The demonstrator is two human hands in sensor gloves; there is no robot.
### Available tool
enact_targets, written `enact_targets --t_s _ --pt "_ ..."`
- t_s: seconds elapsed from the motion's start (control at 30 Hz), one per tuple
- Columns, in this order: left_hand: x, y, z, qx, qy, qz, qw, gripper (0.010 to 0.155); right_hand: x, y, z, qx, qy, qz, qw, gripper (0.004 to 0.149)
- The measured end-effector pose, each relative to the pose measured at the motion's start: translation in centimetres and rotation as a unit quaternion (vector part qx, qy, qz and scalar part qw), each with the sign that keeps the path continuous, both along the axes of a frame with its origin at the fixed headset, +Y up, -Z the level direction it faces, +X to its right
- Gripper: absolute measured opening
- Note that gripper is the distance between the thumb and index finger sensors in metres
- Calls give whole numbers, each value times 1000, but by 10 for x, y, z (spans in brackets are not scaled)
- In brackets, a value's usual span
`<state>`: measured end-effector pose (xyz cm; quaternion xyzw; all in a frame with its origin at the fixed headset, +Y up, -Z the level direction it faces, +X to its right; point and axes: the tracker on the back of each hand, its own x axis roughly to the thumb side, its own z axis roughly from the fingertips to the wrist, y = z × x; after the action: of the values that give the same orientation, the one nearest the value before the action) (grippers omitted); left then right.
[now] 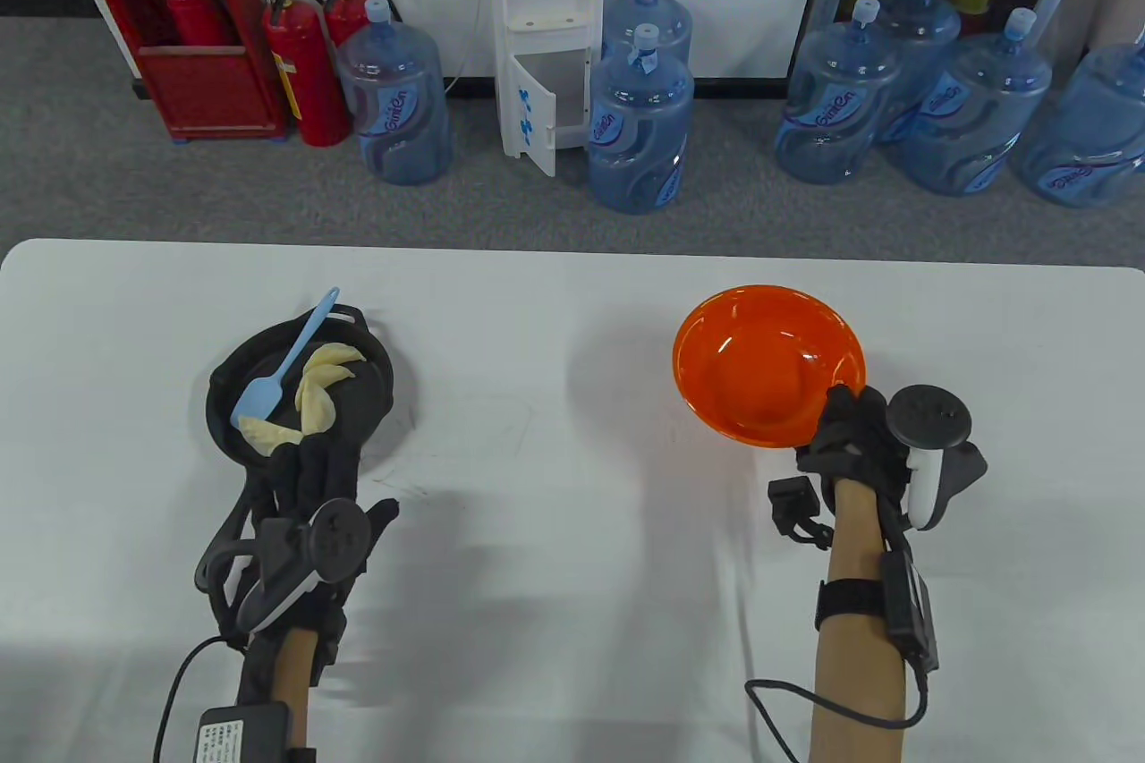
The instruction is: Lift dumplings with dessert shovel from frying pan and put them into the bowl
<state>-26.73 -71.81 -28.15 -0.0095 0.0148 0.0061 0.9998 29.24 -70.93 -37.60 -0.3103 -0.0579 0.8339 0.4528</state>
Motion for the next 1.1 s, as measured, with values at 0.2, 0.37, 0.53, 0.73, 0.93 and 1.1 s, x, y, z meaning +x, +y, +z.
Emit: enact_targets --t_s 0.2,0.37,0.53,0.73,0.93,1.1 --pt "-2 2 -1 4 1 0 1000 77 24 -32 -3 -25 -47 -18 998 54" --pt "-2 1 -2 -7 2 0 1000 77 33 -49 -1 -36 -59 -24 997 54" --pt "-1 1 -3 -5 -2 0 1000 77 34 -57 -1 -36 -60 -34 997 54" --pt "0 1 -2 -10 -3 -1 1000 77 33 -60 2 -39 -63 -14 997 55" --pt "2 1 -2 -20 -7 1 1000 77 34 -36 14 -62 -58 53 995 71" --pt "7 1 -1 -20 -16 3 1000 77 31 7 31 -64 -15 199 978 70"
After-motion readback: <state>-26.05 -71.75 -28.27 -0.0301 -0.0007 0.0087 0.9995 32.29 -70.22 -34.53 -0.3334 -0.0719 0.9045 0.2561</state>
